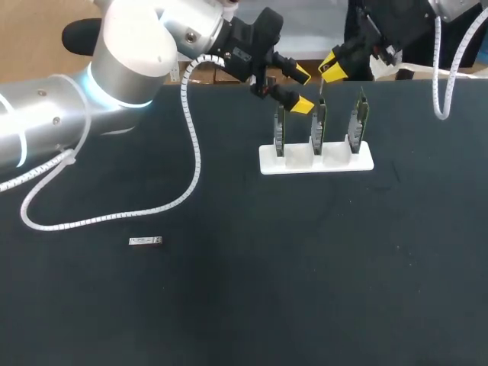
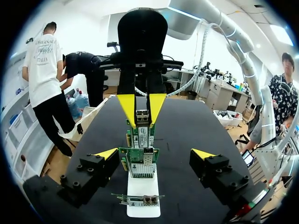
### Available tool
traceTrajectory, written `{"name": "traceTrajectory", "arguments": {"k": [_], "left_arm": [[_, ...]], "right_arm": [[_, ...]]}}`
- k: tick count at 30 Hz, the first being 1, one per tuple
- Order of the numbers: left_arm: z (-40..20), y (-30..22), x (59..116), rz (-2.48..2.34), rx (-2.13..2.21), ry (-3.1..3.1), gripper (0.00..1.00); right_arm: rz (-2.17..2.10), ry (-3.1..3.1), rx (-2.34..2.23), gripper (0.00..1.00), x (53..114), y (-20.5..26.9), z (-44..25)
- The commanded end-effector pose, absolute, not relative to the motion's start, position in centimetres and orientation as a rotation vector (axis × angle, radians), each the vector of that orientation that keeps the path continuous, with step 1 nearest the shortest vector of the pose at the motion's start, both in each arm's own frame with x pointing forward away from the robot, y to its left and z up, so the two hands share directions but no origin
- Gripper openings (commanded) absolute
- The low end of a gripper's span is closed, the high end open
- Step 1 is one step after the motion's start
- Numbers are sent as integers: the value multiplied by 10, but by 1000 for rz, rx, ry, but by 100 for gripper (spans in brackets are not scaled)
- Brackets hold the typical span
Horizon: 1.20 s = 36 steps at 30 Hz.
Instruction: Pick up the optical module with the left hand, and insert it into the network port with the right hand.
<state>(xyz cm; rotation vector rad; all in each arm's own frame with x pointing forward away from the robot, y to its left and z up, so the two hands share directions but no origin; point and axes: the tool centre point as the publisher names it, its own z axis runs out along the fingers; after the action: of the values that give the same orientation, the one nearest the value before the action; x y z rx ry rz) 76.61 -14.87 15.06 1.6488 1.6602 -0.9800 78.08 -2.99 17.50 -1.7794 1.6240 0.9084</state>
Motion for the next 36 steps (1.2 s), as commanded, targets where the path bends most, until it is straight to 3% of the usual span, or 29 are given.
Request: {"name": "traceTrajectory", "arguments": {"k": [1,36], "left_arm": [[151,-150,768,-981,1654,1664,100],[151,-150,768,-981,1654,1664,100]], "right_arm": [[898,1630,-1773,0,776,-28,174],[880,1652,-1780,0,770,-29,170]]}}
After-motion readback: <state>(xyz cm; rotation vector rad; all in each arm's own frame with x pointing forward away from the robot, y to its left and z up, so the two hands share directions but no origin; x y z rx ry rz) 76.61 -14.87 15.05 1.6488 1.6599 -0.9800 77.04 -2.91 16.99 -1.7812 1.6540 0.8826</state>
